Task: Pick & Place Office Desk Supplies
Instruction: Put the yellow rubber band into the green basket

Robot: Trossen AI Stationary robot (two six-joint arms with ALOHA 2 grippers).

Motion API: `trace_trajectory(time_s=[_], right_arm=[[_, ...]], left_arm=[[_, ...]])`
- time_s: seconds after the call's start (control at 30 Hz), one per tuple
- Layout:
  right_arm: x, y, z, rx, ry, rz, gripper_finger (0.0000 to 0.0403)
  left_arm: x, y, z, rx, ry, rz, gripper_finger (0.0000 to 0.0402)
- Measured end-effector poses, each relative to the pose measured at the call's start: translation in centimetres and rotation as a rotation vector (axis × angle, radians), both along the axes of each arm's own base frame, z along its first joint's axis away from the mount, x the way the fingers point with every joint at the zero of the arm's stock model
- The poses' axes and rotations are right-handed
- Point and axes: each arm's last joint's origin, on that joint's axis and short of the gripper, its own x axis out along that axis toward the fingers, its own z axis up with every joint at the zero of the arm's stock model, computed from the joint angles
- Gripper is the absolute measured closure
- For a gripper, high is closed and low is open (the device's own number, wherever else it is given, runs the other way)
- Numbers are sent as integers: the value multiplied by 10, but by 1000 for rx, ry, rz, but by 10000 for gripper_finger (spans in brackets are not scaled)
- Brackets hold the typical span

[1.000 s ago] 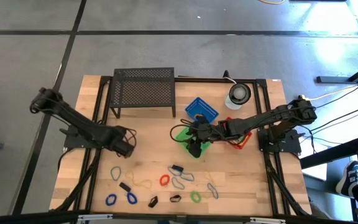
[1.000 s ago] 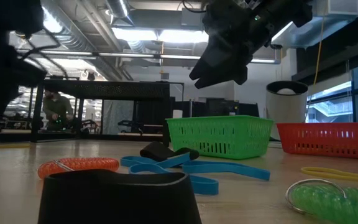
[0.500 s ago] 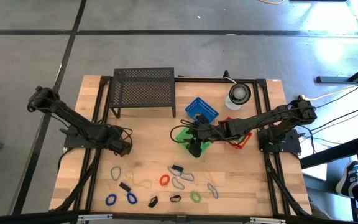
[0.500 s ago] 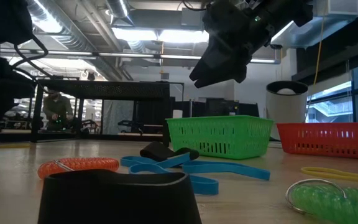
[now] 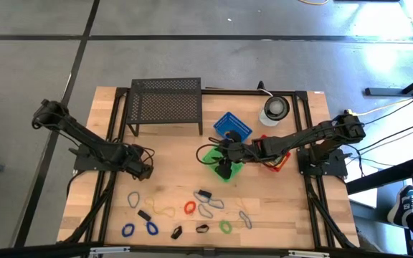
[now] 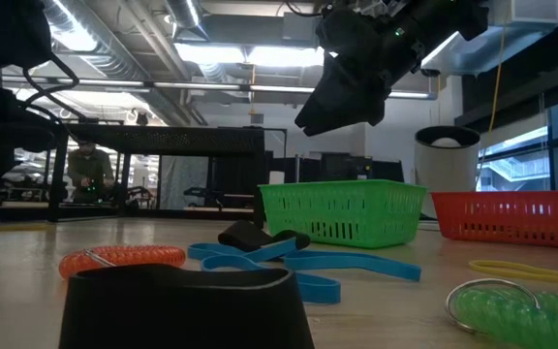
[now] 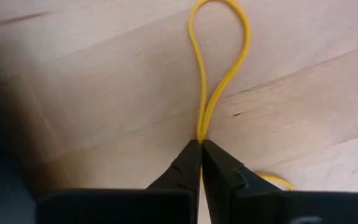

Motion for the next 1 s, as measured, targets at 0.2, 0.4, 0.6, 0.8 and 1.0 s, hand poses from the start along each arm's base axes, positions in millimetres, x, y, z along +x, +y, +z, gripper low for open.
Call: trace_trajectory(time_s=[0.2, 0.4, 0.6, 0.8, 1.0], right_arm=[[0, 0, 0, 3, -1, -3, 223], [0, 0, 0, 0, -6, -7, 223], [1, 0, 1, 3, -20, -10, 223], [3, 0, 4, 10, -57, -10, 223], [6, 2, 7, 44, -94, 25, 223]], left_arm=[[12, -3, 15, 80, -71, -112, 399], [37, -8, 46, 250, -242, -261, 399], [66, -17, 78, 455, -494, -449, 399], [88, -25, 104, 668, -717, -583, 400], [96, -27, 121, 813, -810, -628, 400]])
